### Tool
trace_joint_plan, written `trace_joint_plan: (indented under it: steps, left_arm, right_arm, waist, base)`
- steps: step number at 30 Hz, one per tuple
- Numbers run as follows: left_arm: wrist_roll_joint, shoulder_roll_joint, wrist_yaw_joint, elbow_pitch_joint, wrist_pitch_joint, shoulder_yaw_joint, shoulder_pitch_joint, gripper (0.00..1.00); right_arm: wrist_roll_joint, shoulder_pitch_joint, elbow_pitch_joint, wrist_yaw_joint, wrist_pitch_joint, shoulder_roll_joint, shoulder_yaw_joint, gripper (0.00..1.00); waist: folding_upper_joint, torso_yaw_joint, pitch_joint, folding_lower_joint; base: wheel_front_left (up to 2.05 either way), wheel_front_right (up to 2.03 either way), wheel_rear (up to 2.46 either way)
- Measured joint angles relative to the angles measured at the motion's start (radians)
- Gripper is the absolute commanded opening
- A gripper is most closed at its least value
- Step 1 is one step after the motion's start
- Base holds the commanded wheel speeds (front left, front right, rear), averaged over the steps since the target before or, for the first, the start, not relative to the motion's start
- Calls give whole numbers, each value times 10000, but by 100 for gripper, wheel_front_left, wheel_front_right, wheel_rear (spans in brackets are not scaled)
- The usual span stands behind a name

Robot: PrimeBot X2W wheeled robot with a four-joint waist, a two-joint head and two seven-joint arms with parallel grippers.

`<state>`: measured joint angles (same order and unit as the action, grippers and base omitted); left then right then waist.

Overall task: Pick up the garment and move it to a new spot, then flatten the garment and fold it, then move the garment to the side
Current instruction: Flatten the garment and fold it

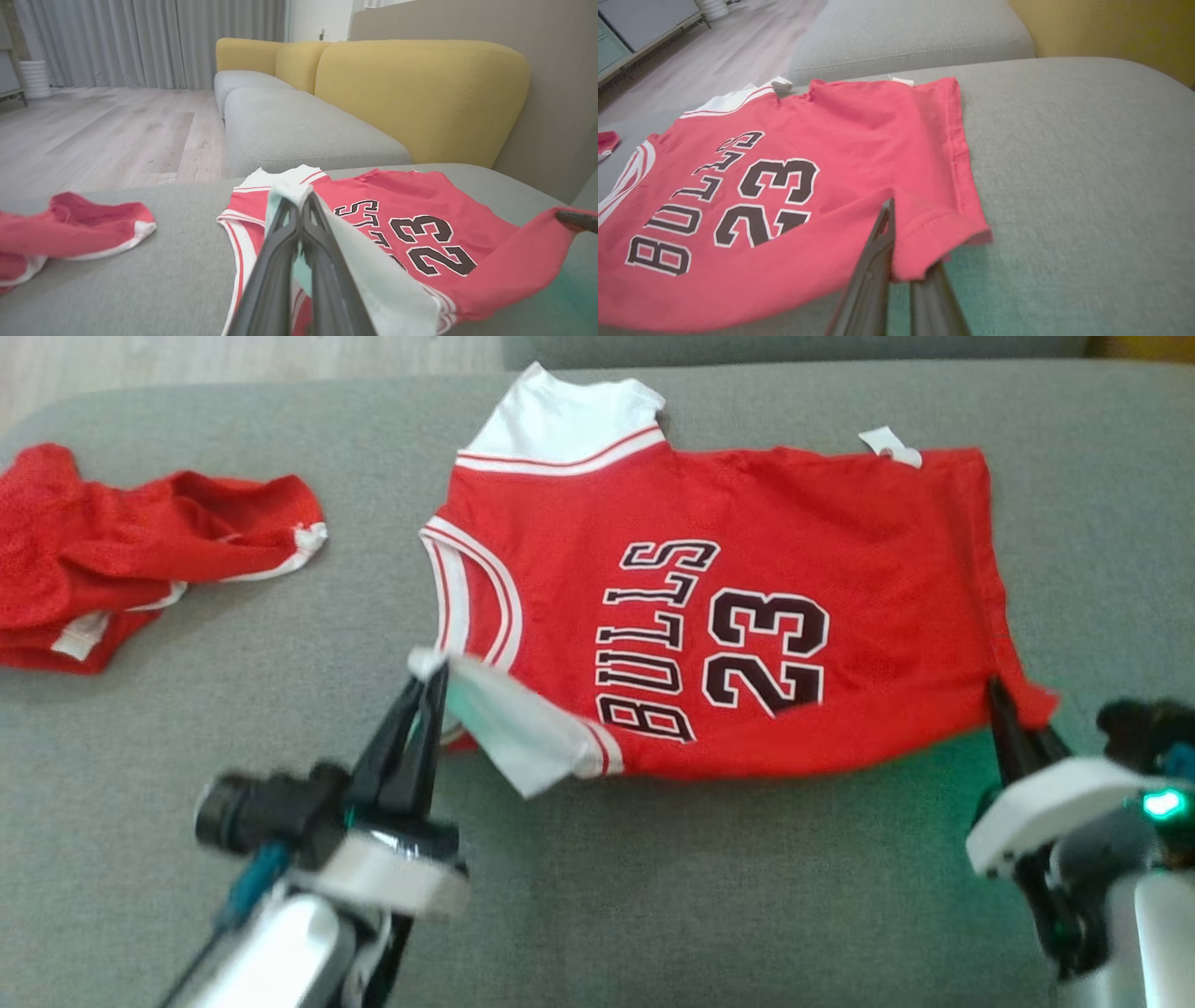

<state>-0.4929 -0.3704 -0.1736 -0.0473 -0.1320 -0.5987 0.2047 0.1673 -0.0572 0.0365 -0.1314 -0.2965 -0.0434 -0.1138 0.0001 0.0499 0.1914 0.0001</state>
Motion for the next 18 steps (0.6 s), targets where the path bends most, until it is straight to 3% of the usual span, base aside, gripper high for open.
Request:
trace_joint_plan:
  steps: [10, 17, 18]
  left_arm:
    - [82, 393, 779, 2082, 309, -35, 2815, 0]
    - [-123, 719, 917, 3505, -77, 222, 3527, 0]
    - [-157, 792, 945, 3668, -190, 232, 3565, 0]
  right_arm:
    - [-29, -1886, 1229, 0, -165, -6, -226, 0]
    - [-104, -3136, 2512, 0, 79, -12, -123, 0]
    - [-104, -3251, 2723, 0, 132, -13, -84, 7]
  waist:
    - [0, -459, 695, 1]
    - [-1, -731, 1200, 2]
    - [-1, -752, 1234, 2]
  base:
    - [0, 0, 0]
    - [0, 0, 0]
    - [0, 0, 0]
